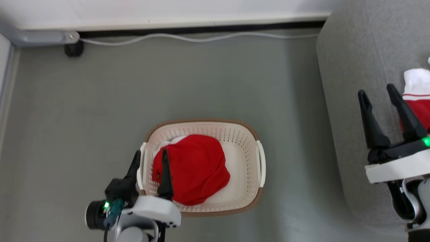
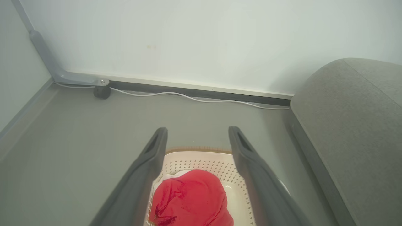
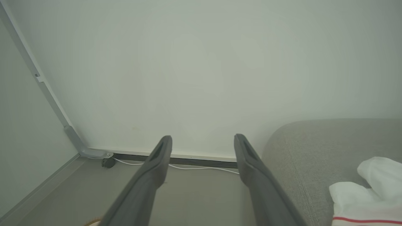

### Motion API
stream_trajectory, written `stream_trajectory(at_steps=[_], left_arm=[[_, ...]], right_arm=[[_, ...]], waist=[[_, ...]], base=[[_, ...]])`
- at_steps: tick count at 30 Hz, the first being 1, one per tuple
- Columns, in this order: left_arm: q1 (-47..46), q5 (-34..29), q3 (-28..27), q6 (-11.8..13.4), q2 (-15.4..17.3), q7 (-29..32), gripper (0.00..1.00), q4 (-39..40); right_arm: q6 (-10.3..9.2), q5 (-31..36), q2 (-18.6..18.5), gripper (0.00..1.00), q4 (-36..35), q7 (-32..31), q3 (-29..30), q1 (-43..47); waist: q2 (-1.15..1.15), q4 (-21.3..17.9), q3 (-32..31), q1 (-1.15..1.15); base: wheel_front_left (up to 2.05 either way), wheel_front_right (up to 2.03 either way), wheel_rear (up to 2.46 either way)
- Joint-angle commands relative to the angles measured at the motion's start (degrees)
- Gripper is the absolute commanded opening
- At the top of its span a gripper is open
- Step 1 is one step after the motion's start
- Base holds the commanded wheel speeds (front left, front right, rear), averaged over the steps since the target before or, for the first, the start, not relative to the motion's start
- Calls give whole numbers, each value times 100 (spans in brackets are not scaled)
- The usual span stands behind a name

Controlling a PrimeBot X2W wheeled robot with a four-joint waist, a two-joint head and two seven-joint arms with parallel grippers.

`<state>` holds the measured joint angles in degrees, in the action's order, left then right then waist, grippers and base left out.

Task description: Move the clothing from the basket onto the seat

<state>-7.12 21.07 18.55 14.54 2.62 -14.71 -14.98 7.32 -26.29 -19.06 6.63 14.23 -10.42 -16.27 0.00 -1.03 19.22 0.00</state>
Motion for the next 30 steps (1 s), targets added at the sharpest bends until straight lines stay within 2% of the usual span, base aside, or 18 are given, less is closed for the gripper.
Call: stream_trajectory(at_steps=[1, 5, 13, 22, 30], left_arm=[[-329, 64, -59, 123, 26, -29, 100, 98], [-737, 210, 217, 297, 26, -29, 100, -38], [-1597, 524, 669, 490, 26, -29, 100, -574], [-2551, 951, 1112, 528, 26, -29, 100, -1459], [-3240, 1215, 1536, 525, 26, -29, 100, -2317]], right_arm=[[17, -84, -179, 100, -240, 76, -128, -150], [17, -208, -364, 100, -434, 76, -168, -383], [17, -386, -629, 100, -761, 77, -200, -718], [17, -463, -751, 100, -1176, 77, -220, -1096], [17, -501, -860, 100, -1472, 77, -211, -1300]], waist=[[0, -147, 544, 0], [0, -243, 1039, 0], [0, -338, 1922, 0], [0, -416, 2776, 0], [0, -436, 3236, 0]], base=[[0, 0, 0], [0, 0, 0], [0, 0, 0], [0, 0, 0], [0, 0, 0]])
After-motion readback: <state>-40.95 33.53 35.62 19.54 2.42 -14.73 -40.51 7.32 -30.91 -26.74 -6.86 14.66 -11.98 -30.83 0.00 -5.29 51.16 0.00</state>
